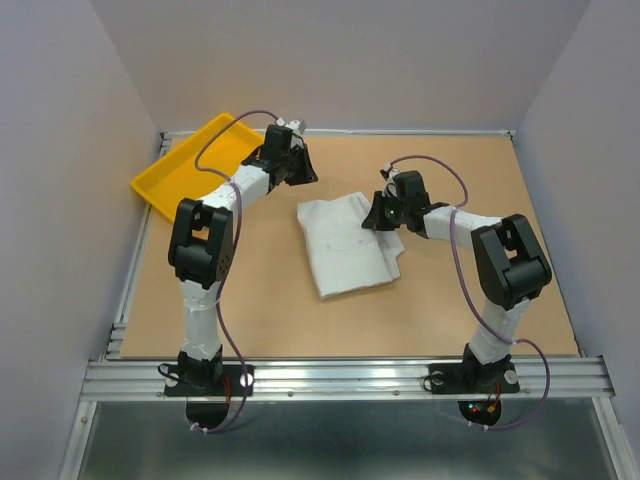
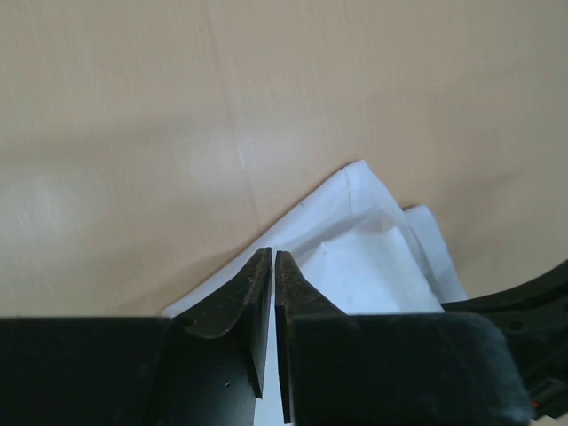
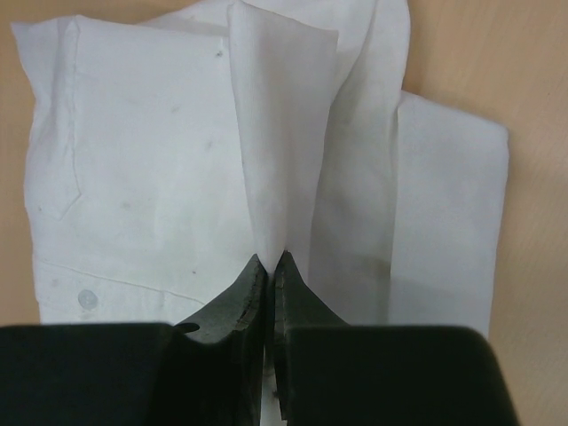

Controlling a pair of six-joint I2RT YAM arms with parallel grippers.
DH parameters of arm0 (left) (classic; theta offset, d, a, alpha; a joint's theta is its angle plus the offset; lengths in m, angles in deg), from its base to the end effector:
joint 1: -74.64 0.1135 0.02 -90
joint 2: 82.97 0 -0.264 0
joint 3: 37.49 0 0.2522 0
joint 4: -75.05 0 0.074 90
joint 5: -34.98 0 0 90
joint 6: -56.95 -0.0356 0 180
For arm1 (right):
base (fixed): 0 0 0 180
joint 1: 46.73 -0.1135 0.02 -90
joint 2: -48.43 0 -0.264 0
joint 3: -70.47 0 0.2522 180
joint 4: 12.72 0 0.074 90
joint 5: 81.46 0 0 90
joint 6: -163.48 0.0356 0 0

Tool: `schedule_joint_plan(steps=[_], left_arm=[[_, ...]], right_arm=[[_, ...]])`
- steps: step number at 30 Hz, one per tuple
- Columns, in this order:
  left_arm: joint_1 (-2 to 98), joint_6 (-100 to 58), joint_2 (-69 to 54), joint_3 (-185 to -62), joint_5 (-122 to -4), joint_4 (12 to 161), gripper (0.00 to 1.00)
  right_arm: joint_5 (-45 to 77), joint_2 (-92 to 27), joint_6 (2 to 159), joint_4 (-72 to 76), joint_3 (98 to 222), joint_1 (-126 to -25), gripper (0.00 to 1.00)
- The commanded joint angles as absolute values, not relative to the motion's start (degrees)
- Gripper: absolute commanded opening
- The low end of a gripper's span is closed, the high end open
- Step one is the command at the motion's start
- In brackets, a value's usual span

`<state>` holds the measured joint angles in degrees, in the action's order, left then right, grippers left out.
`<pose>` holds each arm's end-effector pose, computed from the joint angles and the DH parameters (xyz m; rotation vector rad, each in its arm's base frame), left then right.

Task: Fold and stack the long sleeve shirts
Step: Fold the shirt

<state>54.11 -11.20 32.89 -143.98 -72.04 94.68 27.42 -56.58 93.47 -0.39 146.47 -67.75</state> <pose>0.4444 -0.1776 0.2576 0.1635 2.1360 -0.7521 0.3597 0.1506 0.1751 -0.1980 2.3512 0.7391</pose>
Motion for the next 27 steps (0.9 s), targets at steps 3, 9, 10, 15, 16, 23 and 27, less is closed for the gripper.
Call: schedule_joint_plan(steps=[3,9,10,15,16,23,27], left_arm=[[52.9,-16.8,40.0,-150.7,-74.8,98.0,0.15],[50.7,-19.2,43.0,-151.2,-75.5,98.0,0.14],[50.6,-19.2,43.3,-151.0,-75.8,98.1,0.14],[50.5,-19.6,43.9,-149.1,-75.8,98.2,0.13],[50.5,-19.6,43.9,-148.6,-75.5,98.3,0.13],[50.8,-19.6,44.7,-147.6,-72.8,99.4,0.13],[51.9,-18.9,44.5,-147.1,-71.8,100.0,0.13]], right_arm=[[28.1,-57.3,90.8,-0.2,150.8,-67.4,0.06],[29.0,-58.4,90.1,0.4,152.3,-67.4,0.06],[29.0,-58.5,90.0,0.5,152.5,-67.4,0.06],[27.9,-58.5,89.2,0.9,153.1,-67.4,0.06],[27.4,-58.4,89.1,0.9,153.2,-67.4,0.06],[23.6,-57.9,87.4,0.9,154.6,-67.4,0.06],[21.6,-57.5,86.4,2.7,154.7,-67.2,0.06]])
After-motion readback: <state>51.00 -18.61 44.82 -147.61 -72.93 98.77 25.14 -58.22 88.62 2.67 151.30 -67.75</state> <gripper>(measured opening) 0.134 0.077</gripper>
